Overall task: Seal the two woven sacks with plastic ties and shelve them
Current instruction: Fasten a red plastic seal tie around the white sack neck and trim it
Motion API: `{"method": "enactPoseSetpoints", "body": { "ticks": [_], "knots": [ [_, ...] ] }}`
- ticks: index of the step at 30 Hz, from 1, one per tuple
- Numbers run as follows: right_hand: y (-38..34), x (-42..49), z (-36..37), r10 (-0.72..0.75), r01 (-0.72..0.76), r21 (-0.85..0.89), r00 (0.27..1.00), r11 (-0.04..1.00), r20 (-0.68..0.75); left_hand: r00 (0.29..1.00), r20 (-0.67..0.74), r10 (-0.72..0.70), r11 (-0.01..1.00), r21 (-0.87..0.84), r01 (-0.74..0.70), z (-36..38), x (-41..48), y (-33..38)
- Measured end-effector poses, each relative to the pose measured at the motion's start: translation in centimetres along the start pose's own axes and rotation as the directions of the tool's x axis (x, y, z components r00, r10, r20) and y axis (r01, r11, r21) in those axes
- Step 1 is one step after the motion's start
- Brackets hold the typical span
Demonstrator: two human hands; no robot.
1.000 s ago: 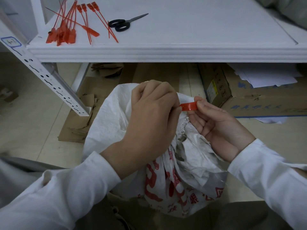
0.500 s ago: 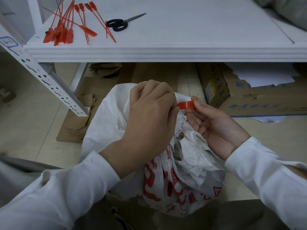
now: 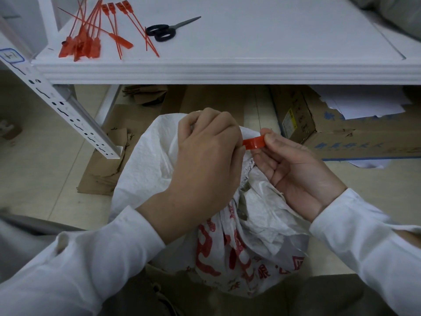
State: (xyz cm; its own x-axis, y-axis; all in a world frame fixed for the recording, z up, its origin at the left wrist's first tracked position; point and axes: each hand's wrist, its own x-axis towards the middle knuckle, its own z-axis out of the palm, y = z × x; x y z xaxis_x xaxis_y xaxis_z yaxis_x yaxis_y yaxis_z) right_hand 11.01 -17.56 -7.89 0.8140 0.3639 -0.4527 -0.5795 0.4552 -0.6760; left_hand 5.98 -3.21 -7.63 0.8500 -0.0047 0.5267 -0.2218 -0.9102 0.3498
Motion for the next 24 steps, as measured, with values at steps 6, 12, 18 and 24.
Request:
{"method": "enactPoseSetpoints", "body": {
  "ticks": [6, 12, 18, 24],
  "knots": [
    [-0.3, -0.5, 0.3, -0.079, 0.084, -0.139, 0.996, 0.987, 0.041, 1.000, 0.005, -0.005, 1.000, -0.009, 0.005, 0.1, -0.2, -0.1],
    [-0.5, -1.0, 0.2, -0.224, 0.255, -0.342, 0.966, 0.905, 0.129, 1.000, -0.004, -0.004, 1.000, -0.024, 0.004, -0.1, -0.4, 0.0],
    [-0.3, -1.4, 0.3, -0.398, 0.476, -0.577, 0.878, 0.664, 0.267, 1.000, 0.022, -0.019, 1.000, -0.006, 0.019, -0.4, -0.5, -0.2],
    [-0.4, -0.3, 0.0, -0.303, 0.298, -0.514, 0.950, 0.805, 0.076, 0.998, 0.051, 0.024, 0.999, 0.029, -0.025, -0.6, -0.1, -0.6]
  ]
}}
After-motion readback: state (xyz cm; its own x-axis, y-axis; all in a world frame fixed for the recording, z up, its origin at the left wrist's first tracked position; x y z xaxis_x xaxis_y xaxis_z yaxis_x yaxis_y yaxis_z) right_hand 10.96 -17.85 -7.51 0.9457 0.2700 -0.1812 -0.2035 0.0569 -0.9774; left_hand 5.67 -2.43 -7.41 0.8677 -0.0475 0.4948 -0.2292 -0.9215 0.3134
